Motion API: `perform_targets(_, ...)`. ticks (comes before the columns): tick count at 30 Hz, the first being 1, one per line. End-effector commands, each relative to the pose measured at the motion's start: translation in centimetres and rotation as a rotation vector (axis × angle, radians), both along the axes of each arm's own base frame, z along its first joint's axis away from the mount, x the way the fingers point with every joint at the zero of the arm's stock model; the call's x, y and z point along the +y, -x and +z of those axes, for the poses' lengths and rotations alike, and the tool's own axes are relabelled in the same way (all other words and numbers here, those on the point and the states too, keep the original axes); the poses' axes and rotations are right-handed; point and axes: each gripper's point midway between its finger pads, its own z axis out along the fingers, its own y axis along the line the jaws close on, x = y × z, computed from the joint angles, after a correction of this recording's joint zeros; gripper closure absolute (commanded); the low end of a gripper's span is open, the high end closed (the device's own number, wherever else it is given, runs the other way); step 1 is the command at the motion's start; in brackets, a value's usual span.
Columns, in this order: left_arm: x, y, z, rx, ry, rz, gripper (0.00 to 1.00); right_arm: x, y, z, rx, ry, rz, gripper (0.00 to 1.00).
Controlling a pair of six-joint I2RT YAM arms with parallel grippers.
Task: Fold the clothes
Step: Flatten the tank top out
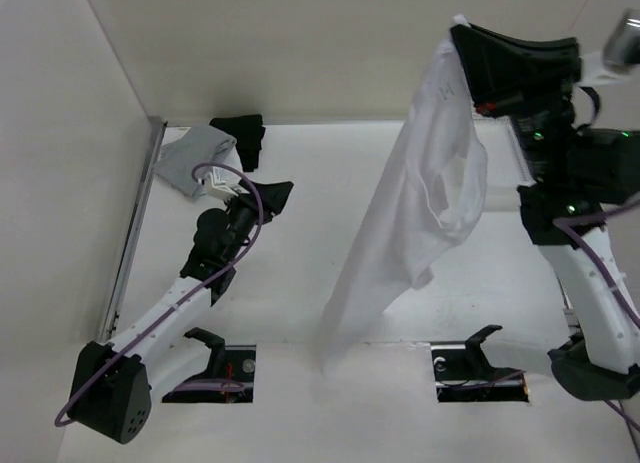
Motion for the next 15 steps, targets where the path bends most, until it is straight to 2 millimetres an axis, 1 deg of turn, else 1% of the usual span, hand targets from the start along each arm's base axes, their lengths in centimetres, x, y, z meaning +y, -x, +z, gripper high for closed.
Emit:
perform_targets(1, 1.3, -0.2, -2.9, 0.061, -0.05, 0.043, 0.45, 5.3, -10.4, -7.5, 0.273, 0.079, -0.014, 0.96)
perform_targets(2, 1.4, -0.3, -3.4, 0.072, -0.055, 0.044, 0.45, 6.4, -12.5, -9.3, 0.326, 0.088, -0.013, 0.96)
perform_targets(3, 1.5, -0.4, -4.1, 0.088, -0.061, 0.044, 0.46, 7.8, -15.3, -11.7, 0.395, 0.099, -0.015, 0.97)
perform_targets(4, 1.6, -0.5, -4.6, 0.1, -0.067, 0.045, 0.46, 8.8, -17.4, -13.5, 0.447, 0.107, -0.017, 0.97)
perform_targets(5, 1.7, -0.6, -5.5, 0.118, -0.075, 0.044, 0.46, 10.0, -20.1, -16.1, 0.508, 0.119, -0.03, 0.98)
perform_targets(7, 1.7, -0.7, -6.8, 0.147, -0.094, 0.037, 0.47, 11.4, -23.9, -19.7, 0.594, 0.125, -0.064, 0.99)
perform_targets(8, 1.7, -0.8, -7.6, 0.165, -0.11, 0.03, 0.47, 11.9, -26.4, -22.0, 0.645, 0.128, -0.09, 0.99)
perform_targets(9, 1.6, -0.9, -8.2, 0.179, -0.123, 0.025, 0.48, 12.2, -28.1, -23.5, 0.674, 0.13, -0.108, 0.99)
perform_targets(11, 1.6, -0.9, -9.4, 0.201, -0.147, 0.023, 0.48, 11.6, -32.5, -26.4, 0.735, 0.116, -0.158, 0.99)
perform_targets(12, 1.7, -1.0, -10.1, 0.215, -0.161, 0.024, 0.49, 11.1, -34.2, -27.4, 0.753, 0.105, -0.177, 0.99)
perform_targets(13, 1.7, -1.0, -10.4, 0.223, -0.167, 0.026, 0.49, 10.4, -36.3, -28.0, 0.761, 0.089, -0.192, 0.96)
perform_targets(14, 1.9, -1.0, -11.1, 0.241, -0.175, 0.031, 0.5, 9.3, -38.3, -28.6, 0.768, 0.072, -0.217, 0.91)
perform_targets(15, 2.0, -1.0, -11.4, 0.251, -0.181, 0.037, 0.5, 8.1, -40.0, -29.0, 0.77, 0.055, -0.241, 0.84)
